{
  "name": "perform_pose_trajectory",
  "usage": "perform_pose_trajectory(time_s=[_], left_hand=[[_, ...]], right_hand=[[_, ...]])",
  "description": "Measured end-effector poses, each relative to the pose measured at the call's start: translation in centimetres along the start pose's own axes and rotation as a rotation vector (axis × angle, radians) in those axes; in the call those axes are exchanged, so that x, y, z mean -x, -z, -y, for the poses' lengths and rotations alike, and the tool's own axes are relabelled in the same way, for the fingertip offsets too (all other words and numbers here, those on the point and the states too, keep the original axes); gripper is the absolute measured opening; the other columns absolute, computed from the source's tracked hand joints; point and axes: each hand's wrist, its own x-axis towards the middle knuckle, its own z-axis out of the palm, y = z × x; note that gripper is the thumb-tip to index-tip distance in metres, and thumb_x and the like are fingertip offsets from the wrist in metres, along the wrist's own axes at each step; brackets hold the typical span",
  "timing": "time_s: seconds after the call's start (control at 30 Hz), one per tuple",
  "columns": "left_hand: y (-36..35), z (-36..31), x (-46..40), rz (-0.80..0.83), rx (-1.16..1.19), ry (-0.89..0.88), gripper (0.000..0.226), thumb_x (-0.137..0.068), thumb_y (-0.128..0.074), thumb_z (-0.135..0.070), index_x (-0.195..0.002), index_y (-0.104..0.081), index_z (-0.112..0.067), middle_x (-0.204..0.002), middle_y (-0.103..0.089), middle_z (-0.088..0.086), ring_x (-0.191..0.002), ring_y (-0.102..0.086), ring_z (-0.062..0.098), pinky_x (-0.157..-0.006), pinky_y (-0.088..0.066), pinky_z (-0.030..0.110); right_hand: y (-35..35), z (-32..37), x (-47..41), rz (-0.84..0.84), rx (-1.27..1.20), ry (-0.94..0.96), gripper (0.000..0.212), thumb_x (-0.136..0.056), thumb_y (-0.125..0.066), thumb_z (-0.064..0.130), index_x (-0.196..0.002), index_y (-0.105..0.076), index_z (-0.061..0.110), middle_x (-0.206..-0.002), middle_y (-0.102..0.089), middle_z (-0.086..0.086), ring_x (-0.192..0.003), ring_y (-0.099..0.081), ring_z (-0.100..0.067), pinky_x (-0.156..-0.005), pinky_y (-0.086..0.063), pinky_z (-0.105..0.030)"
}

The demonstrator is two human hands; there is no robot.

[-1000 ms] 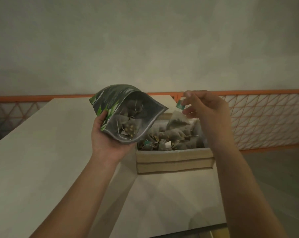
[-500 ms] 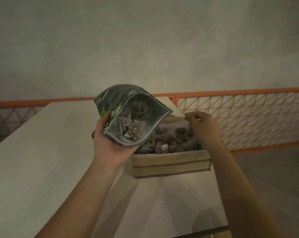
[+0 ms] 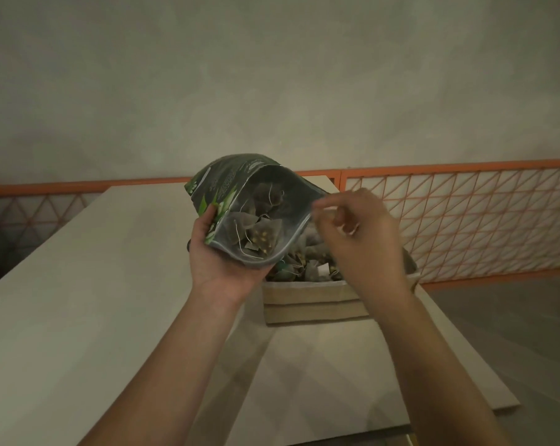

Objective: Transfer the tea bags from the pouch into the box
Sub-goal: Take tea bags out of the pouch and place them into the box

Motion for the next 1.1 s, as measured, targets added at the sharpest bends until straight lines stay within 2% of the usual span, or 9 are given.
perform_pose_trajectory(time_s=[0.13, 0.27, 0.4, 0.57, 0.67, 0.77, 0.83, 0.97, 1.1], left_hand=[[-0.3, 0.1, 0.4, -0.027, -0.032, -0.011, 0.062, -0.092, -0.049, -0.054, -0.141, -0.058, -0.018, -0.136, -0.064, 0.012, -0.123, -0.061, 0.029, -0.098, -0.051, 0.039], [-0.4, 0.0, 0.5, -0.035, -0.038, -0.035, 0.063, -0.091, -0.051, -0.051, -0.145, -0.054, -0.019, -0.131, -0.064, 0.009, -0.119, -0.058, 0.026, -0.105, -0.043, 0.033], [-0.1, -0.2, 0.4, -0.025, -0.044, -0.039, 0.052, -0.092, -0.050, -0.051, -0.121, -0.071, -0.014, -0.121, -0.071, 0.011, -0.101, -0.071, 0.028, -0.087, -0.057, 0.034], [0.1, -0.2, 0.4, -0.042, -0.055, -0.033, 0.060, -0.092, -0.049, -0.053, -0.138, -0.061, -0.016, -0.139, -0.061, 0.011, -0.120, -0.059, 0.030, -0.100, -0.046, 0.037], [0.3, -0.2, 0.1, -0.028, -0.049, -0.041, 0.059, -0.092, -0.049, -0.055, -0.135, -0.064, -0.018, -0.136, -0.064, 0.015, -0.118, -0.063, 0.032, -0.095, -0.052, 0.041], [0.7, -0.2, -0.3, -0.024, -0.057, -0.038, 0.060, -0.092, -0.048, -0.055, -0.137, -0.062, -0.017, -0.137, -0.062, 0.017, -0.129, -0.057, 0.034, -0.109, -0.042, 0.047], [0.8, -0.1, -0.6, -0.023, -0.046, -0.026, 0.061, -0.092, -0.049, -0.055, -0.137, -0.061, -0.016, -0.136, -0.063, 0.019, -0.130, -0.056, 0.037, -0.113, -0.039, 0.051], [0.8, 0.1, -0.8, -0.014, -0.016, 0.002, 0.061, -0.091, -0.052, -0.055, -0.136, -0.061, -0.015, -0.136, -0.062, 0.021, -0.128, -0.056, 0.041, -0.114, -0.038, 0.053], [0.9, 0.0, -1.1, 0.016, 0.005, 0.006, 0.058, -0.093, -0.052, -0.054, -0.136, -0.062, -0.016, -0.139, -0.060, 0.021, -0.131, -0.054, 0.043, -0.115, -0.036, 0.055]], right_hand=[[-3.2, 1.2, 1.0, 0.064, 0.296, 0.202, 0.015, -0.081, -0.074, 0.024, -0.095, -0.077, 0.021, -0.084, -0.057, 0.001, -0.081, -0.051, -0.017, -0.070, -0.039, -0.025], [-5.1, 1.9, 1.4, 0.085, 0.619, 0.204, 0.031, -0.080, -0.069, 0.044, -0.102, -0.073, 0.023, -0.099, -0.054, -0.005, -0.096, -0.047, -0.026, -0.079, -0.041, -0.038], [-5.6, 1.8, 1.9, 0.101, 0.690, 0.155, 0.032, -0.078, -0.069, 0.051, -0.095, -0.074, 0.025, -0.100, -0.053, -0.007, -0.097, -0.047, -0.029, -0.079, -0.040, -0.041], [-5.1, 1.4, 1.9, 0.060, 0.572, 0.130, 0.016, -0.076, -0.075, 0.042, -0.082, -0.072, 0.027, -0.097, -0.053, -0.001, -0.095, -0.049, -0.024, -0.080, -0.032, -0.037], [-4.3, 1.1, 1.5, 0.068, 0.442, 0.094, 0.009, -0.077, -0.076, 0.034, -0.079, -0.070, 0.028, -0.097, -0.056, 0.003, -0.096, -0.051, -0.021, -0.081, -0.029, -0.034], [-3.2, 0.9, 0.7, 0.066, 0.225, 0.039, 0.006, -0.080, -0.074, 0.030, -0.081, -0.069, 0.027, -0.092, -0.061, 0.008, -0.090, -0.055, -0.016, -0.083, -0.041, -0.035], [-2.6, 1.0, 0.1, 0.027, 0.146, 0.031, 0.004, -0.084, -0.072, 0.030, -0.083, -0.069, 0.026, -0.086, -0.063, 0.011, -0.079, -0.056, -0.007, -0.074, -0.051, -0.036], [-1.4, 1.5, -0.7, -0.060, -0.003, -0.054, 0.005, -0.089, -0.068, 0.032, -0.087, -0.067, 0.028, -0.083, -0.063, 0.017, -0.074, -0.057, 0.000, -0.058, -0.045, -0.012], [0.6, 1.1, -1.1, -0.110, -0.299, -0.221, 0.008, -0.090, -0.067, 0.028, -0.090, -0.068, 0.021, -0.089, -0.069, 0.010, -0.077, -0.062, -0.002, -0.064, -0.053, -0.021]])
